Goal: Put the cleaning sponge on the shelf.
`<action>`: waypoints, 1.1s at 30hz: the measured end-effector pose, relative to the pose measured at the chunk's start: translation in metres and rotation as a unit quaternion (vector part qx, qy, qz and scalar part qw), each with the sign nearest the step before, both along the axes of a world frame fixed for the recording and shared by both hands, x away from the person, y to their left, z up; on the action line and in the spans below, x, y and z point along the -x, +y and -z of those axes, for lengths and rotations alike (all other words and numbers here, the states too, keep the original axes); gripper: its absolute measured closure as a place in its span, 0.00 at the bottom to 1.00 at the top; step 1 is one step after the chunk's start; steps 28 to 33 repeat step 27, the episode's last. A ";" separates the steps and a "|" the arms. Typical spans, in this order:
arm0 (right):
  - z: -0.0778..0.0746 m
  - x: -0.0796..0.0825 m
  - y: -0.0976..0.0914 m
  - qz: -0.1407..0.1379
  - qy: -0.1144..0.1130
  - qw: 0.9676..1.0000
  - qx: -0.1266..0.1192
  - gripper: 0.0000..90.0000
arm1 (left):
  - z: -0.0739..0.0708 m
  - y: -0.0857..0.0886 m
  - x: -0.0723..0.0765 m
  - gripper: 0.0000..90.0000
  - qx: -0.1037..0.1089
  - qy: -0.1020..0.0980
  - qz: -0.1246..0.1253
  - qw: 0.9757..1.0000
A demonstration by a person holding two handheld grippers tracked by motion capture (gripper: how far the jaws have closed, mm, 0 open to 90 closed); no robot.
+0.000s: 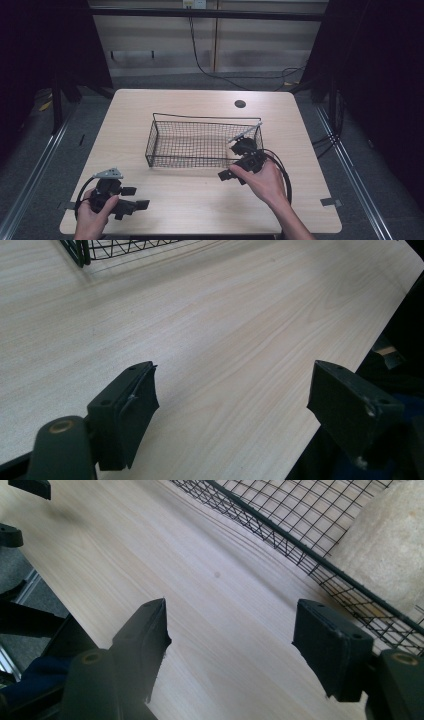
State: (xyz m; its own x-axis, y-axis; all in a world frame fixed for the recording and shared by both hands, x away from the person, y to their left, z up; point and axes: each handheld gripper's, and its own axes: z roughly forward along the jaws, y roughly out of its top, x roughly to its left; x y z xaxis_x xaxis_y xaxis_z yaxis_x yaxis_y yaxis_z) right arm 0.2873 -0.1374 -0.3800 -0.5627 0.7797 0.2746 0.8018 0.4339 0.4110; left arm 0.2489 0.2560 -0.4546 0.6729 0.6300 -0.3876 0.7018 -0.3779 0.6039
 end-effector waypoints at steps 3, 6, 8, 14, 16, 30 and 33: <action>0.004 0.006 -0.003 0.003 -0.002 1.000 -0.004 0.33 | 0.000 0.000 0.000 0.21 0.002 -0.001 -0.001 1.000; 0.013 0.010 -0.006 0.008 0.000 1.000 -0.011 0.33 | 0.001 -0.001 0.000 0.21 0.001 0.004 0.003 1.000; 0.021 0.014 -0.008 0.007 0.005 1.000 -0.017 0.33 | 0.002 -0.001 0.000 0.21 0.001 0.002 0.002 1.000; 0.035 0.031 -0.014 0.012 0.013 1.000 -0.016 0.31 | 0.002 0.000 0.000 0.21 0.003 0.002 0.000 1.000; 0.039 0.035 -0.017 0.008 0.012 1.000 -0.013 0.30 | 0.002 0.000 0.000 0.21 0.007 0.002 0.003 1.000; 0.068 0.051 -0.032 0.032 0.019 0.999 -0.025 0.30 | 0.000 0.000 0.001 0.20 0.013 0.003 0.006 1.000; 0.068 0.051 -0.032 0.032 0.019 0.999 -0.025 0.30 | 0.000 0.000 0.001 0.20 0.013 0.003 0.006 1.000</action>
